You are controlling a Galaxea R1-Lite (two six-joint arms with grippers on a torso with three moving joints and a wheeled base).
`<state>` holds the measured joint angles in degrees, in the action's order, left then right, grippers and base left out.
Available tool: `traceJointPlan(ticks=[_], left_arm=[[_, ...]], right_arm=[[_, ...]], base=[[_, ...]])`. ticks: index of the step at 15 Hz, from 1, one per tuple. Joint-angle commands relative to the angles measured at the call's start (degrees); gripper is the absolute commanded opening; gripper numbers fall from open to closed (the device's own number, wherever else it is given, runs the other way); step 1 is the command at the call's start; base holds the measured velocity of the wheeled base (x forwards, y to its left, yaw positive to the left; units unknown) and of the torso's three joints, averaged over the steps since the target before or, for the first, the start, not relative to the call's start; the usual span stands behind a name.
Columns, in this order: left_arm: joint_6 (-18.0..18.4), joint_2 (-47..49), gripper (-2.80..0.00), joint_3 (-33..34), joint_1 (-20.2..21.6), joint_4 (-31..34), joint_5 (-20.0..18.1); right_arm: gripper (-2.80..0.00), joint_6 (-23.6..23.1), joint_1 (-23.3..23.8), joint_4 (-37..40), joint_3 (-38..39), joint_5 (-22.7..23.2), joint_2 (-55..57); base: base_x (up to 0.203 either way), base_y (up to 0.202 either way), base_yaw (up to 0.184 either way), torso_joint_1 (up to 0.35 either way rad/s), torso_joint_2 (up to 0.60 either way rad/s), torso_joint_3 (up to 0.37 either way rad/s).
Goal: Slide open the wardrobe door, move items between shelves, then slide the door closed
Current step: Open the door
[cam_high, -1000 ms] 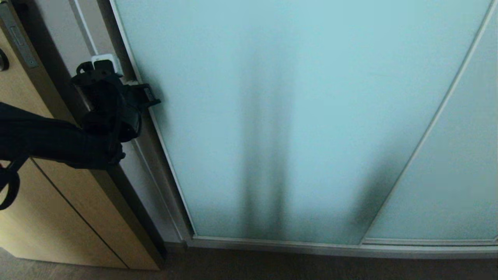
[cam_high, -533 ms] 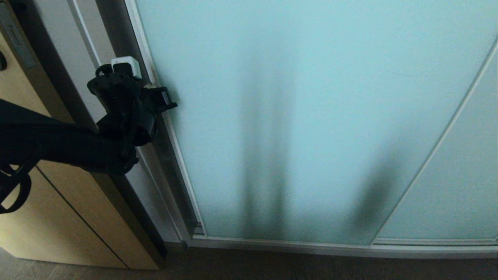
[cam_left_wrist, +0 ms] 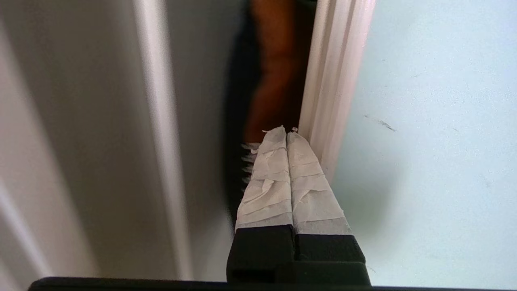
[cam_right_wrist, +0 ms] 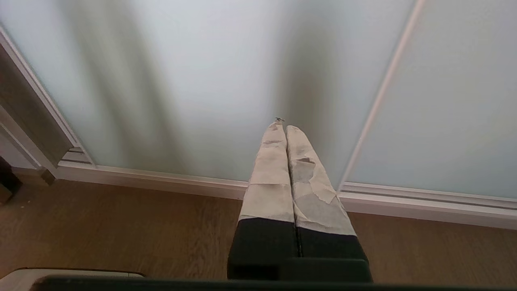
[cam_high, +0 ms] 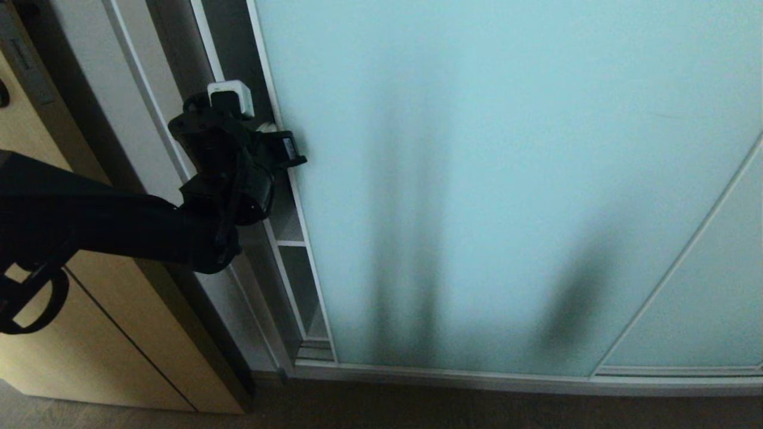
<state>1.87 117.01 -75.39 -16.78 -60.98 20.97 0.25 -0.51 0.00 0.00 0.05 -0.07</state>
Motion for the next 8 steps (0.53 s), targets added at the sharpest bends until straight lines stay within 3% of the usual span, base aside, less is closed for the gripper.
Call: traceJointPlan(ticks=[1,8], left_arm=[[0.0,0.0,-2.8,-0.1,-2.0,-0.4,0.0],[0.7,4.5,-2.8,-1.6,-12.5,-2.9,1.0]], right_arm=[[-2.8,0.0,0.0,0.0,0.0,0.0,0.0],[-2.8,0.0,0.0,0.0,0.0,0.0,0.0]], base=[[0.0,0.0,0.0,0.0,0.0,0.0],[0.0,0.0,0.0,0.0,0.0,0.0]])
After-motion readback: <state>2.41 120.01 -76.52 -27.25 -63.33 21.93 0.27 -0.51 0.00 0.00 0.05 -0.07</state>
